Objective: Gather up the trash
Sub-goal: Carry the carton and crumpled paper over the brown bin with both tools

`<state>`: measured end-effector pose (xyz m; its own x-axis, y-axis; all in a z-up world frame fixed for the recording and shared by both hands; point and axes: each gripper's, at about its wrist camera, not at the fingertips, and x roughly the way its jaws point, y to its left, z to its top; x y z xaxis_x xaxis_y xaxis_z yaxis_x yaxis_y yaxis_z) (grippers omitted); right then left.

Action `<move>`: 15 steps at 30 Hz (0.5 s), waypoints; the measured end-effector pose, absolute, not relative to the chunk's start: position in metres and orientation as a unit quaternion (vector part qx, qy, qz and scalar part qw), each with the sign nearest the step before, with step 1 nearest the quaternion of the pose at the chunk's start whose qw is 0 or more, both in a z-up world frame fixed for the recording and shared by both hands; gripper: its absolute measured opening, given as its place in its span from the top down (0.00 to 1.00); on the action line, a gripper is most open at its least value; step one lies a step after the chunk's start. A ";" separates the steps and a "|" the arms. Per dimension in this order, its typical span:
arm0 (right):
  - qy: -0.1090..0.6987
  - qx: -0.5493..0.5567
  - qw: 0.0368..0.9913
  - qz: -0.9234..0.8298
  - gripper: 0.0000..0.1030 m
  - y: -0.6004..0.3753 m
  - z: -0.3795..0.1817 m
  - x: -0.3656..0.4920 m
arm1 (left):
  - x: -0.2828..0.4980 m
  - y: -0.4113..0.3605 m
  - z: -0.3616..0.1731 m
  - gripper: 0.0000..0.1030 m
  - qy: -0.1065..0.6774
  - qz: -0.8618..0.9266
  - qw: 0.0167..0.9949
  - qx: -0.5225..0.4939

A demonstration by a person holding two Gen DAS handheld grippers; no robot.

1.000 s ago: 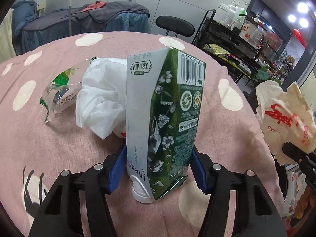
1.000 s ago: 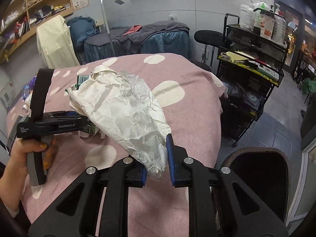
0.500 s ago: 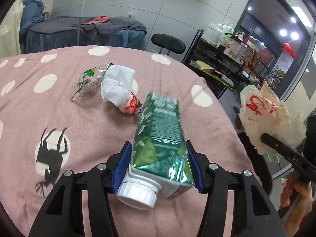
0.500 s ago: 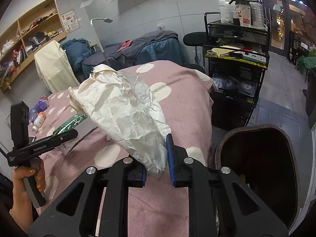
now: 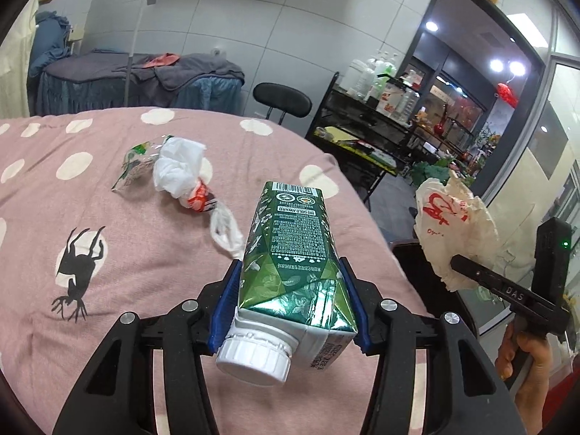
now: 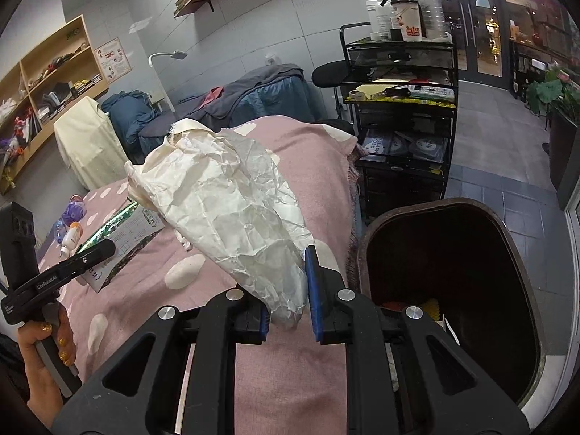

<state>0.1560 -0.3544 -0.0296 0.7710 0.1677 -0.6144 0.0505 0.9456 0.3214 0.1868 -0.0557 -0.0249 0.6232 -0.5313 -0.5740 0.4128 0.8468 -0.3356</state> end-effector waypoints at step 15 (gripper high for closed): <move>0.334 0.217 0.917 -0.037 0.83 -0.417 -0.048 0.102 | 0.147 -0.134 -0.013 0.50 0.322 -0.353 0.877 -0.057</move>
<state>0.1023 -0.4173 -0.0477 0.7746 0.0770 -0.6277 0.2123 0.9032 0.3729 0.1473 -0.1335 -0.0134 0.5439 -0.6551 -0.5244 0.5814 0.7448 -0.3274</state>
